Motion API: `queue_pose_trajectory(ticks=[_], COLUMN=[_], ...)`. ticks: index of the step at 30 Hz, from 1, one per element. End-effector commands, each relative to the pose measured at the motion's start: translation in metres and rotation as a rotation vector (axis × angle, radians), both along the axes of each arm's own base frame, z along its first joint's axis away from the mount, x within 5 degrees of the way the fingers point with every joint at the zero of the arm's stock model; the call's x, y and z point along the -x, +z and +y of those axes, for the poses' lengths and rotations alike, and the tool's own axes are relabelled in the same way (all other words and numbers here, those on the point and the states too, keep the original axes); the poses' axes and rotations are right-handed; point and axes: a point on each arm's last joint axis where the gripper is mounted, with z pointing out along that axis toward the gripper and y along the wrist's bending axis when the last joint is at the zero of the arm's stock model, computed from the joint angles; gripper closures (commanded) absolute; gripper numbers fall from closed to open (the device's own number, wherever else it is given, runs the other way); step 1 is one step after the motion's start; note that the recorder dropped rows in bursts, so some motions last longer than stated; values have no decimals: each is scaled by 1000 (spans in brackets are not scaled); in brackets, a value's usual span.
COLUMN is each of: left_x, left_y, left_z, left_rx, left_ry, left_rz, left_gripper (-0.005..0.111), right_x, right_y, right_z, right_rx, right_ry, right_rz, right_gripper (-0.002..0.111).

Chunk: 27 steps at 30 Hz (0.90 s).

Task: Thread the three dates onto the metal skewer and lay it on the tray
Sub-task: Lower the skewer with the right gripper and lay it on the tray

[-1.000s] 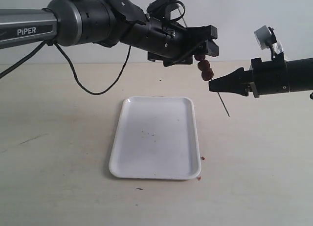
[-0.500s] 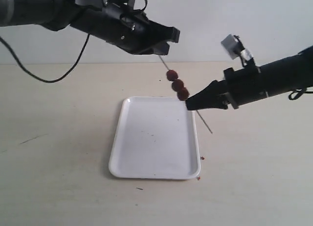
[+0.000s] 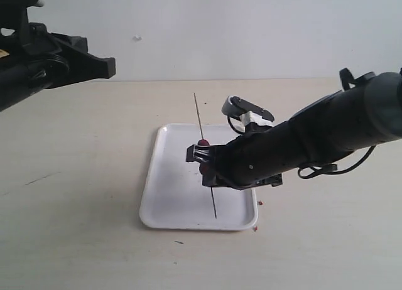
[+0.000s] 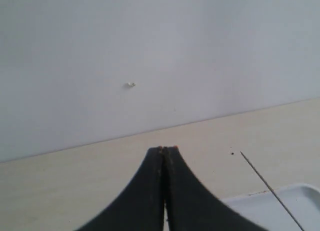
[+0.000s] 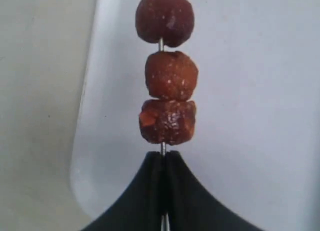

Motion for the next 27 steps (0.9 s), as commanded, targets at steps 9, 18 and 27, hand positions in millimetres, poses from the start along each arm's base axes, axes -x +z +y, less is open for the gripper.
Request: queue_pose_trajectory(ticks=[9,18,27], left_x=[8,9,17], left_y=[17,15,25], left_z=[7,6,8], left_rx=[15,13,30], left_ry=[12,1,-29], left_rz=[-71,-54,-48], left_gripper=[107,107,107], right_x=[10,12,13], right_y=[-28,-21,-20], right_z=[16,18,7], right_rx=[-36,-49,120], right_ry=[-93,-48,18], right_rz=[155,147,93], right_gripper=[82,47,47])
